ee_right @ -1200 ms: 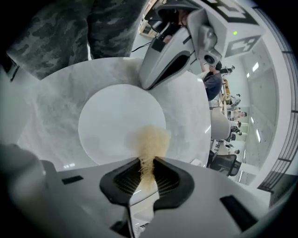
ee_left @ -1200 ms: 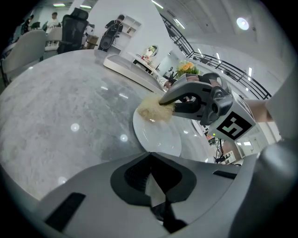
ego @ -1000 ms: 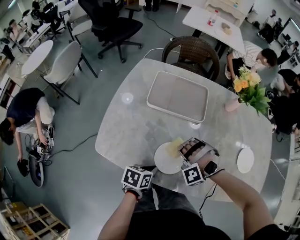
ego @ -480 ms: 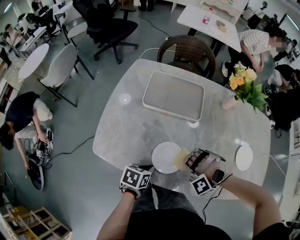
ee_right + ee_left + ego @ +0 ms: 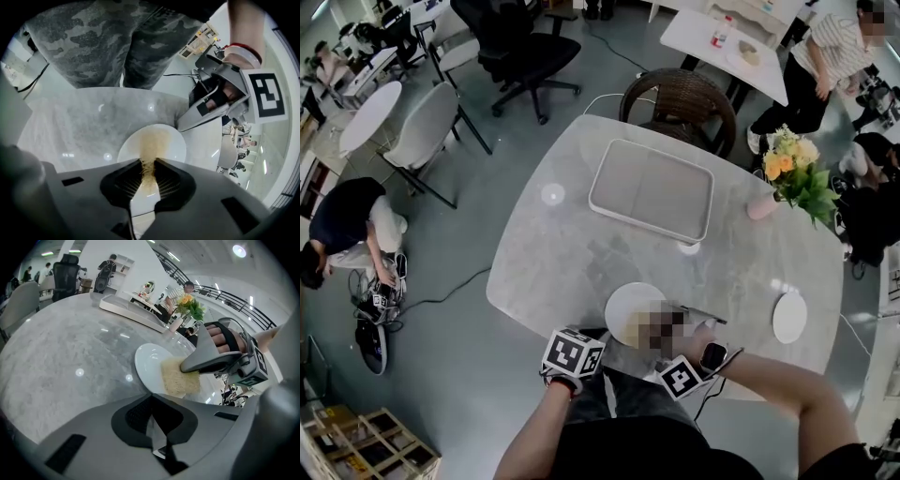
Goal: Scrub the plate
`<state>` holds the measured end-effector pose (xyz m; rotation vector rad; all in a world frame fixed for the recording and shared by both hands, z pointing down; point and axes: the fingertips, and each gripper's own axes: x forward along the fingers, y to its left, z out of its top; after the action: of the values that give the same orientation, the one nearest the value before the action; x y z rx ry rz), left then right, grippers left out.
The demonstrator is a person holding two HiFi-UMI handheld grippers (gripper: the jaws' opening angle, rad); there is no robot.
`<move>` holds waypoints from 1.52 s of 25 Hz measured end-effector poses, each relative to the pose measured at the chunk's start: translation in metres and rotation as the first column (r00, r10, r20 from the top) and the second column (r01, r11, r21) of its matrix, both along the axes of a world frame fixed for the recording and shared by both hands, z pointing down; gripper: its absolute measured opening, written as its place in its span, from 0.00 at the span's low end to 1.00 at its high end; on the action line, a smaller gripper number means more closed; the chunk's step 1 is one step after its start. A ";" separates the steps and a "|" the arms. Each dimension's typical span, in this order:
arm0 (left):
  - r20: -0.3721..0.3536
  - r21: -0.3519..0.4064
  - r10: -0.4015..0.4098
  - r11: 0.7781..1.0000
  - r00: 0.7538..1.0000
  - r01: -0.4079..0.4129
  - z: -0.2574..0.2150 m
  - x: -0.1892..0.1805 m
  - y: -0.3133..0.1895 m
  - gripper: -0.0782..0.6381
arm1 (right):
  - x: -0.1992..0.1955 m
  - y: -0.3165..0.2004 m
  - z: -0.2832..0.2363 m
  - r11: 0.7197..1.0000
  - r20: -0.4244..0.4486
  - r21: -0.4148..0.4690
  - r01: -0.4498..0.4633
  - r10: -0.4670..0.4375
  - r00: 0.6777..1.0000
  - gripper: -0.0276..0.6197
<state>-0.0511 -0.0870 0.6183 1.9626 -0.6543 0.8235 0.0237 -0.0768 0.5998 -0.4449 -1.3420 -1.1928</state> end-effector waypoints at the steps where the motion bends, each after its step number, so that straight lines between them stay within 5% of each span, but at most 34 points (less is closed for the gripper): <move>1: -0.001 0.000 -0.004 1.000 1.000 0.004 0.000 -0.001 0.000 0.13 | -0.006 -0.004 0.000 1.000 0.006 0.005 0.008 -0.008 1.000 0.14; 12: -0.009 -0.011 -0.021 1.000 1.000 0.021 -0.001 -0.003 0.001 0.13 | -0.038 -0.058 -0.005 0.996 0.074 0.069 -0.050 0.044 0.996 0.14; 20: -0.014 -0.016 -0.011 1.000 1.000 0.010 -0.001 -0.004 0.002 0.13 | -0.006 -0.092 -0.010 0.971 0.056 0.127 -0.200 0.195 0.979 0.14; 31: -0.015 -0.015 0.017 1.000 1.000 -0.017 0.000 -0.003 0.001 0.13 | 0.052 -0.045 -0.004 0.975 -0.023 0.069 -0.212 0.214 0.977 0.14; 38: -0.012 -0.015 0.018 1.000 1.000 -0.018 0.000 -0.002 0.000 0.13 | 0.040 0.000 -0.001 0.983 -0.013 -0.040 -0.181 0.180 0.984 0.14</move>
<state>-0.0531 -0.0873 0.6185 1.9611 -0.6224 0.8248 0.0642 -0.0772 0.5986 -0.3493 -1.3702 -1.0139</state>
